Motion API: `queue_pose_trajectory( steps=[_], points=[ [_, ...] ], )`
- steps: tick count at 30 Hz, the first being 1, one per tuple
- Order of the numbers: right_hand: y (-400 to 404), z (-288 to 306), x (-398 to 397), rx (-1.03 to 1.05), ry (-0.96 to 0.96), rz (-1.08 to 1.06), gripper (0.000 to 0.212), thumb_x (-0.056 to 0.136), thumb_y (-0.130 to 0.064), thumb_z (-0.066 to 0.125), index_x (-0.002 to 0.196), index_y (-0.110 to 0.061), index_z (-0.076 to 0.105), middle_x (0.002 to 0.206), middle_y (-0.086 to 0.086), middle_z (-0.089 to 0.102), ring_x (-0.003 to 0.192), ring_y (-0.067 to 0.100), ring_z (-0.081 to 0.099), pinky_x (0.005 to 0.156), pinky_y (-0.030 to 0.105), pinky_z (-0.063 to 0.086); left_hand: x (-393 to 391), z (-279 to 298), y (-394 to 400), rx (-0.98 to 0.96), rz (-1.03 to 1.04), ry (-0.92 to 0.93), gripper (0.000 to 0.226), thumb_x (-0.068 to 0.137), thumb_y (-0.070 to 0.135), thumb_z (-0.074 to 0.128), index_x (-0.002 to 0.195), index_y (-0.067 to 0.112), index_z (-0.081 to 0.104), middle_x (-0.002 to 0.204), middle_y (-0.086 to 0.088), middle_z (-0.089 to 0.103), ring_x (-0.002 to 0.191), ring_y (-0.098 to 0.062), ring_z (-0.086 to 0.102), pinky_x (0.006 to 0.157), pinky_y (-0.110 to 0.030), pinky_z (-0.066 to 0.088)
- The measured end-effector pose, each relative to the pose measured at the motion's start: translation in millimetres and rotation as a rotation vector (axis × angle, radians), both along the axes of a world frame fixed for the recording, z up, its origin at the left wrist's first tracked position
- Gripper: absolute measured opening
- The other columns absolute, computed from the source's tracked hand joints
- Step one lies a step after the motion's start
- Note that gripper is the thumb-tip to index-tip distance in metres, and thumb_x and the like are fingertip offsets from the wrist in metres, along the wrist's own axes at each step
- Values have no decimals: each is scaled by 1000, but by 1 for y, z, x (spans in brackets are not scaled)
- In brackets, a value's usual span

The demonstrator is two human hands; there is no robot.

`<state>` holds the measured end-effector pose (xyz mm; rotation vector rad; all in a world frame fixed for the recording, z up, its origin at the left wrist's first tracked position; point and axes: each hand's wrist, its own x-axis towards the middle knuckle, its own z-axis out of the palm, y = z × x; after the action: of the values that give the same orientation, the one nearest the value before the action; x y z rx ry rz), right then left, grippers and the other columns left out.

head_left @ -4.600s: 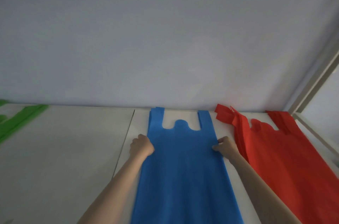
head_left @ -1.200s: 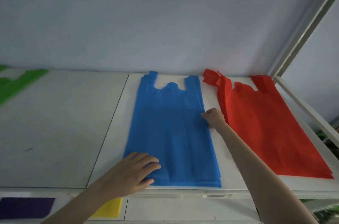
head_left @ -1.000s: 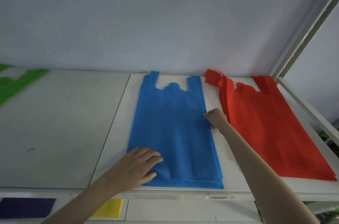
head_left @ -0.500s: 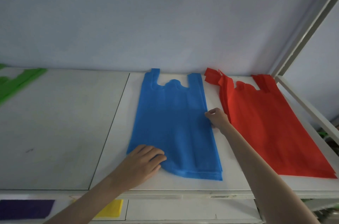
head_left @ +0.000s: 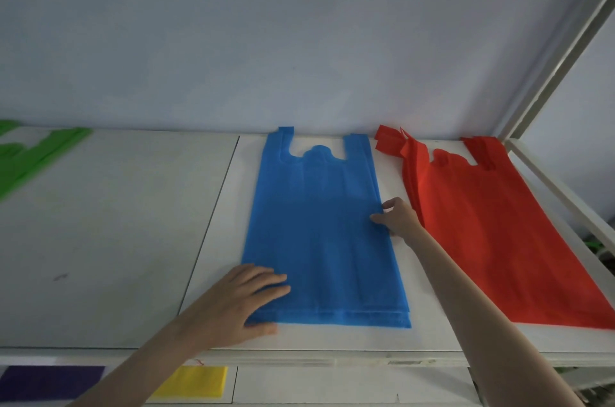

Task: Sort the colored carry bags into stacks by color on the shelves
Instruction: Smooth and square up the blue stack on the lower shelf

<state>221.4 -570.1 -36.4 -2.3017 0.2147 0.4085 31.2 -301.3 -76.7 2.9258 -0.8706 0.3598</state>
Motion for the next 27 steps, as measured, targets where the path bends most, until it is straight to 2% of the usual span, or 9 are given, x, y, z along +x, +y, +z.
queue_pose_trajectory(
  steps=[3,8,12,14,16,18,21,24,27],
  points=[
    [0,0,-1,9,-6,-6,51,84,-22,64,128,-4,44,126,18,53,92,25,55,94,46,50,3,1,-4,5,-113,-165,27,90,42,42,109,25,51,101,10,71,95,-5,48,86,-25,39],
    [0,0,-2,26,-22,-26,47,88,-25,59,128,-4,45,126,18,53,91,23,51,96,43,49,1,0,-9,52,-148,-255,24,97,20,30,98,21,54,87,10,73,75,-8,66,72,-21,49],
    [0,0,1,84,-22,-95,46,91,-26,53,123,7,51,89,18,52,81,25,48,94,44,48,16,20,-19,-5,-90,-324,11,77,11,47,83,20,45,55,8,61,44,-10,58,41,-19,45],
    [1,4,0,128,-15,-118,40,91,-27,50,100,11,59,76,27,45,72,23,43,81,42,52,36,47,-25,-76,44,-430,11,76,10,47,84,18,45,47,6,56,37,-12,53,35,-20,40],
    [0,8,0,139,-19,-129,34,91,-29,45,69,-3,50,66,16,41,58,21,39,57,30,40,47,67,-30,-160,138,-559,12,80,8,50,90,15,50,52,5,61,42,-14,58,42,-25,45],
    [-2,6,3,147,-22,-132,39,92,-28,43,58,-8,40,61,7,39,53,19,36,54,28,31,39,58,-32,-149,49,-597,11,89,7,46,95,13,54,69,1,71,60,-15,67,64,-25,49],
    [-5,0,4,203,-15,-132,30,92,-30,44,75,-6,48,68,7,48,66,23,46,64,33,40,7,12,-25,38,-100,-409,23,98,13,29,98,15,52,87,2,76,79,-14,73,91,-33,43],
    [-5,-4,5,177,-1,-124,30,92,-31,47,90,-2,53,79,8,51,78,24,48,81,38,48,-4,-11,-13,111,-85,-206,32,100,20,20,103,20,52,98,5,75,89,-12,72,95,-35,39],
    [-6,-5,6,168,-11,-112,46,92,-28,49,109,14,55,79,7,47,79,24,45,76,34,43,-1,-5,-11,125,-120,-178,39,100,18,13,108,22,51,106,8,73,97,-10,70,95,-35,37]
  ],
)
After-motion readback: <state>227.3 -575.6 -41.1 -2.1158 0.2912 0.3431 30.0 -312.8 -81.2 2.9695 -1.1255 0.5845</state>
